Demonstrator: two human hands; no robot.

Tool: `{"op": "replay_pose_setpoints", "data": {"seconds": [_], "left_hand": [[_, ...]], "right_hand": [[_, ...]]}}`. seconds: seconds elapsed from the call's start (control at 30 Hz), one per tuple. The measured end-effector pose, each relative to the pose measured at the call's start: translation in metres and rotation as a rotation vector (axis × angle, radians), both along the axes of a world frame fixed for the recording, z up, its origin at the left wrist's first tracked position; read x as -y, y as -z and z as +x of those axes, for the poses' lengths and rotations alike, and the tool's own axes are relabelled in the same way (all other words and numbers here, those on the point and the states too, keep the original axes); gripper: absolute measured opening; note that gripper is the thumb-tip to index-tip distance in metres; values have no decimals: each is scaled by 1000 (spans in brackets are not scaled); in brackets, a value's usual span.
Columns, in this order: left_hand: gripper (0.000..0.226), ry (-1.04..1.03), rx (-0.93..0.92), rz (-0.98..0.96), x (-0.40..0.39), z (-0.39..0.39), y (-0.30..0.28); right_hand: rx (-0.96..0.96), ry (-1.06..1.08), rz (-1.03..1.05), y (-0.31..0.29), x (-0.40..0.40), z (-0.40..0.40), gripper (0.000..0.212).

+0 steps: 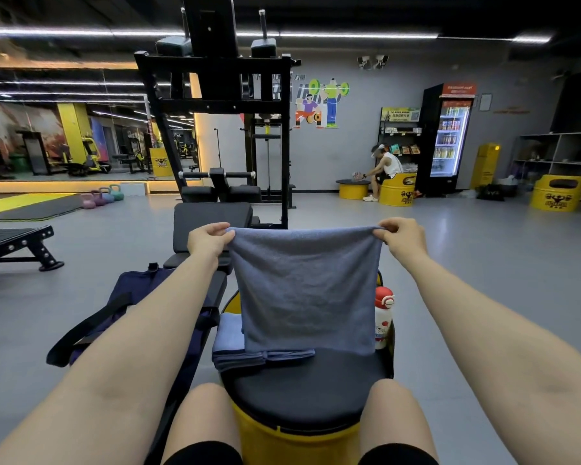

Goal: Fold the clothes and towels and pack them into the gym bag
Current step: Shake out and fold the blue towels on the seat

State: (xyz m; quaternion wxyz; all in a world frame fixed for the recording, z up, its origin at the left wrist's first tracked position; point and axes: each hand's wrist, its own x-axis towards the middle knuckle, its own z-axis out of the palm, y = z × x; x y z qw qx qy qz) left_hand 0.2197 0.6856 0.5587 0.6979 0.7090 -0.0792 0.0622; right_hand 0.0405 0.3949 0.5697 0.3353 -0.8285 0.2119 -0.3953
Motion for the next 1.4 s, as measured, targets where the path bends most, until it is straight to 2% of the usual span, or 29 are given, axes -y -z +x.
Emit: {"op": "replay_pose_setpoints", "data": {"seconds": [0.17,0.37,0.43,0.67,0.97,1.3,1.4], "left_hand": [[16,-107,187,240,-1,-8,-7],[11,-67,181,262,0,-3,-2],[3,-27,160,220,0,0,7],[7,40,119,256,3,-3,42],[9,100,29,353,11,1,81],[15,145,-201,449,21,22,160],[8,146,-253,501,23,37,186]], "right_hand": [[6,-7,13,2,0,-3,22],[8,-69,58,10,-1,-7,17],[-9,-102,122,16,-1,-7,15],[12,-152,343,44,0,-12,16],[-73,-104,401,80,10,-4,21],[-317,-90,410,168,19,29,22],[-371,-83,410,195,26,45,24]]}}
